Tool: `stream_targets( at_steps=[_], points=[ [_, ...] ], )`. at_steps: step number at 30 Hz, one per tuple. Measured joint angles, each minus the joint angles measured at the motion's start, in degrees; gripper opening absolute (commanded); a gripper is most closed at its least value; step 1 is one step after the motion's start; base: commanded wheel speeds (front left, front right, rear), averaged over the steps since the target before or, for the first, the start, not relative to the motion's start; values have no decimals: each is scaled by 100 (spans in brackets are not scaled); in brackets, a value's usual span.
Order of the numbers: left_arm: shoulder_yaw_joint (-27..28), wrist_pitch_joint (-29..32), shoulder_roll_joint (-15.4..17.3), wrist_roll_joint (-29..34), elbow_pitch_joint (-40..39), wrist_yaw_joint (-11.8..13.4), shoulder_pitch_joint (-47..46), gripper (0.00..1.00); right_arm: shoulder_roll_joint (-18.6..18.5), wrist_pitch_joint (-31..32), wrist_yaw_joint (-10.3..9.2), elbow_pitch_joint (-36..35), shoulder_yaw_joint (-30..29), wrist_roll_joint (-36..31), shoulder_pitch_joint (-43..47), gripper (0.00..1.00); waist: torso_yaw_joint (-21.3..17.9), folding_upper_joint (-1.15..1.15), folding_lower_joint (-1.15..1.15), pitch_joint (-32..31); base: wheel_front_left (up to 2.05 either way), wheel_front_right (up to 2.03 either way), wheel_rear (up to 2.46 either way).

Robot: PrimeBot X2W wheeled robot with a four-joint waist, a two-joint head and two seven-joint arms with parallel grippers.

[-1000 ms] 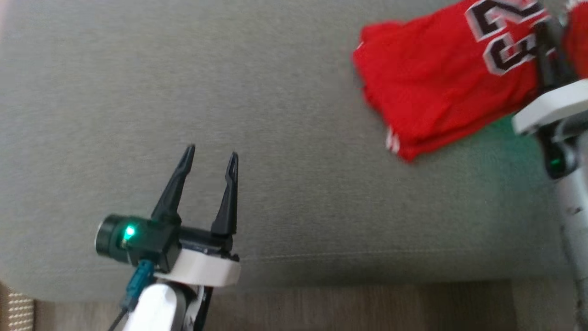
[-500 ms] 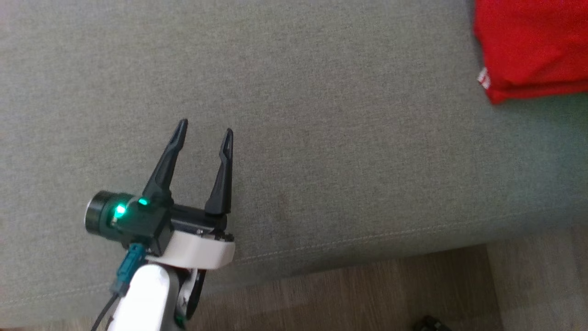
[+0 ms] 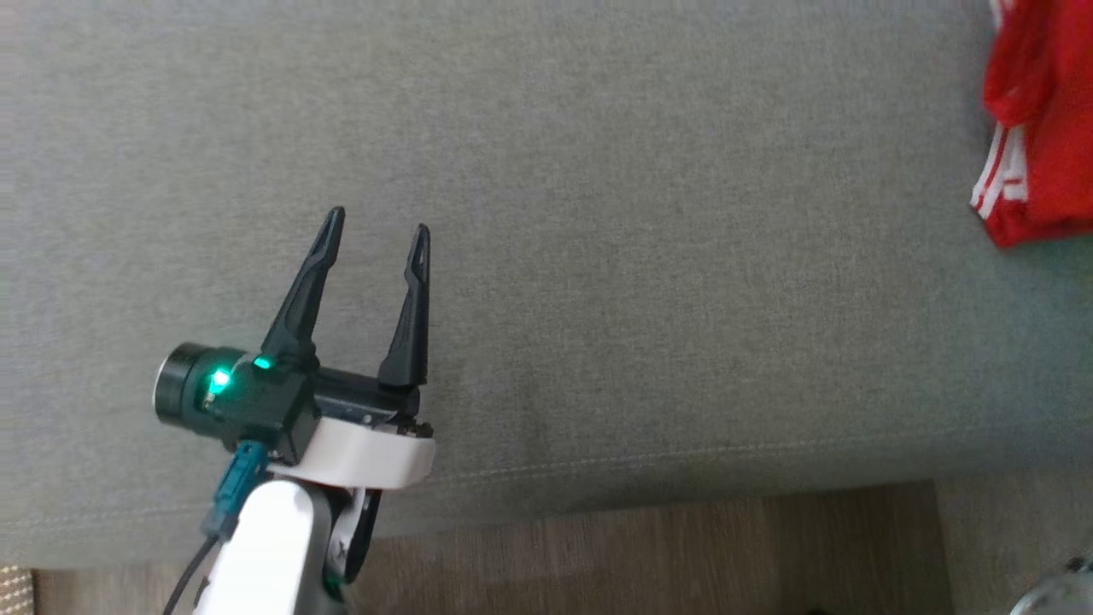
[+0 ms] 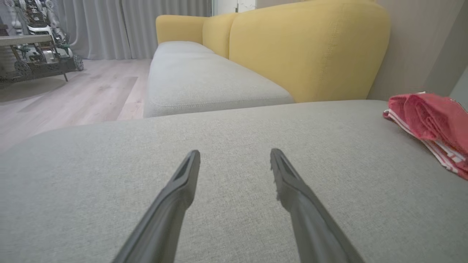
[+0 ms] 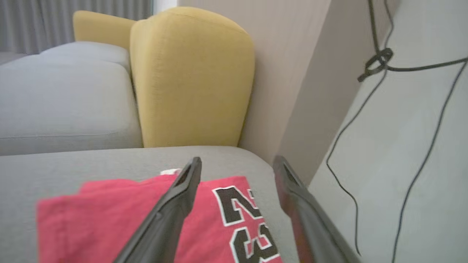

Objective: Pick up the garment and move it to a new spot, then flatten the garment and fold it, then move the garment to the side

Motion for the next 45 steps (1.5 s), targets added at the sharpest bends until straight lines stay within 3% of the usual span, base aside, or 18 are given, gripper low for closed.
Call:
stream_targets(
  at_steps=[7,15,19,29,45],
  points=[
    [1,0,-2,-234,7,153,76,100,219,-164,0,64,1048,389,787,100,134,0,0,-393,0,0,0],
    [31,0,-2,-572,2,357,466,100,242,-613,0,300,2843,1848,1752,100,351,0,0,-1019,0,0,0],
    [48,0,-1,-620,-5,445,634,100,247,-641,0,-89,3490,2314,2160,100,489,0,0,-1302,0,0,0],
    [145,0,2,-614,-257,422,1051,100,246,-643,0,-1046,3793,2584,3128,100,734,0,-1,-1879,0,0,0],
    [249,0,19,-330,-403,286,1555,100,254,-642,0,-1106,3576,2652,3825,100,630,0,-1,-2323,0,0,0]
  ],
)
